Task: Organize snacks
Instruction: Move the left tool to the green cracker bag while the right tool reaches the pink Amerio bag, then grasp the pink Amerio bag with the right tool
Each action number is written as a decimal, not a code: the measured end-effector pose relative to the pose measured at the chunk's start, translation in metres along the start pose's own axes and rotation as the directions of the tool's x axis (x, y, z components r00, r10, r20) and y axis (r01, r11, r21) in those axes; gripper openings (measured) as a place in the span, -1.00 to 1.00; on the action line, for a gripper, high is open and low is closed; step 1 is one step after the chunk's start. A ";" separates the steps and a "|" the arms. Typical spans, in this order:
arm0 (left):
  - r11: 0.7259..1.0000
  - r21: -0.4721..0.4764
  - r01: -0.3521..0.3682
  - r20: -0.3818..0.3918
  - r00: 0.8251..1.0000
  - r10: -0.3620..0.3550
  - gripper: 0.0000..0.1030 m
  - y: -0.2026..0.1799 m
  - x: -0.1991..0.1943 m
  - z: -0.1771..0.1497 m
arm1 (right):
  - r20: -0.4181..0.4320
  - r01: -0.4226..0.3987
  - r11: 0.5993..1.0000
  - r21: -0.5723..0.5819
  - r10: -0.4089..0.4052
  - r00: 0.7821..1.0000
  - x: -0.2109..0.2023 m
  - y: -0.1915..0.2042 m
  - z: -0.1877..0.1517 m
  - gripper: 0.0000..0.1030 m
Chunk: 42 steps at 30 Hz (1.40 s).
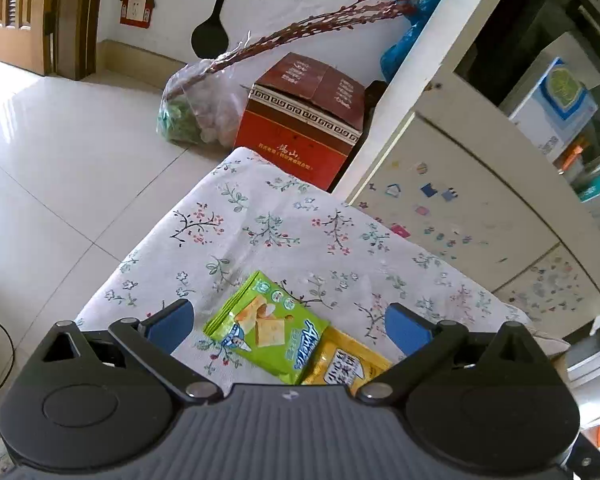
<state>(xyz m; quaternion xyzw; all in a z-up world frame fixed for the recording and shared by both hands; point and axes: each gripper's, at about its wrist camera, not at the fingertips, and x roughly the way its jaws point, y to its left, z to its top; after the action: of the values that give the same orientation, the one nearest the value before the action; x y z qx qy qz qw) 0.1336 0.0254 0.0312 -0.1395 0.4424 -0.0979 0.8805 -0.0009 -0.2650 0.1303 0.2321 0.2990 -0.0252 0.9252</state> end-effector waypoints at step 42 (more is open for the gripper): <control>0.935 0.302 -0.184 -0.160 0.957 0.240 1.00 0.010 0.024 -0.076 | -0.326 -0.065 0.972 -0.226 -0.013 0.945 0.061 0.039 -0.083 0.06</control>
<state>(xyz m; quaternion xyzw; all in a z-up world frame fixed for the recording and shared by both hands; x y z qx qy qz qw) 0.0872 0.0153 -0.0336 0.0471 0.5202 -0.0775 0.8492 0.0120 -0.1876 0.0528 0.1267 0.4453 0.0611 0.8842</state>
